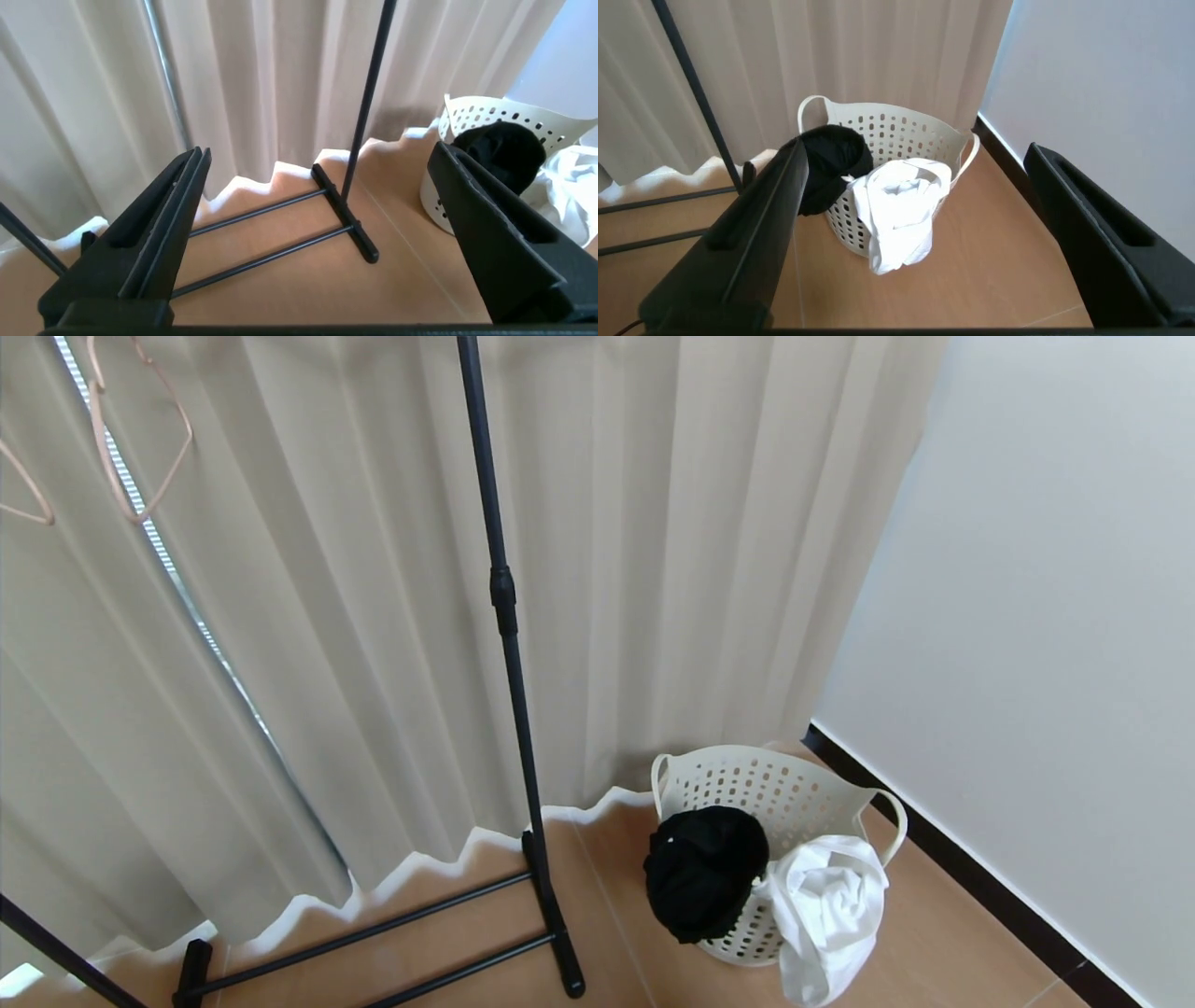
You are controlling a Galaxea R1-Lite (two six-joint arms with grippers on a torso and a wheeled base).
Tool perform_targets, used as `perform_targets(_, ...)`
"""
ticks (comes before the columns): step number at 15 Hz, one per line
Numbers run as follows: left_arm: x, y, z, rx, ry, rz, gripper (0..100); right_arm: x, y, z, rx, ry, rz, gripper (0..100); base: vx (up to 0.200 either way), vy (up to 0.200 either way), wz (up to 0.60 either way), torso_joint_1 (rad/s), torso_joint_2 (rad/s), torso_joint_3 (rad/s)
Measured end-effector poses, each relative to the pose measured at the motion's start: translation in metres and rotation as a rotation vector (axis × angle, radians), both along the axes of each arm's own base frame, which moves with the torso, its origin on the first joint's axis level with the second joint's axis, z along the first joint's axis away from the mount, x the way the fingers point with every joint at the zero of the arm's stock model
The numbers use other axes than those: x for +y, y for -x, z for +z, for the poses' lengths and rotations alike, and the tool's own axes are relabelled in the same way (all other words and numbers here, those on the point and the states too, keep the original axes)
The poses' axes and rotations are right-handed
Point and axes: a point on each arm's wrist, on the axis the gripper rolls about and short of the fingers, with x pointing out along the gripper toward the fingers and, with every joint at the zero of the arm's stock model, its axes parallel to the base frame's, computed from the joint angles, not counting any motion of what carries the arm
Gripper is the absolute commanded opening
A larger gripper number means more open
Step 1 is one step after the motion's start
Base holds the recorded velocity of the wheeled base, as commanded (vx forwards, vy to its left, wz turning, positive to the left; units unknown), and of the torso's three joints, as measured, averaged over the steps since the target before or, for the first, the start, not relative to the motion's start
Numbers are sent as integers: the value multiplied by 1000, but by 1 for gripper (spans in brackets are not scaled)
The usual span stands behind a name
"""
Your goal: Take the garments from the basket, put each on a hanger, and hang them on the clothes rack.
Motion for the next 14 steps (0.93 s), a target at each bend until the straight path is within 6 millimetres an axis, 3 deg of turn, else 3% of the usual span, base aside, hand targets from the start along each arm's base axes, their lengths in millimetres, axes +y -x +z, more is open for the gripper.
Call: perform_targets(14,0,0,0,2,-2,-1,100,0,0,0,1,0,0,100,0,0,0,3,4,-189)
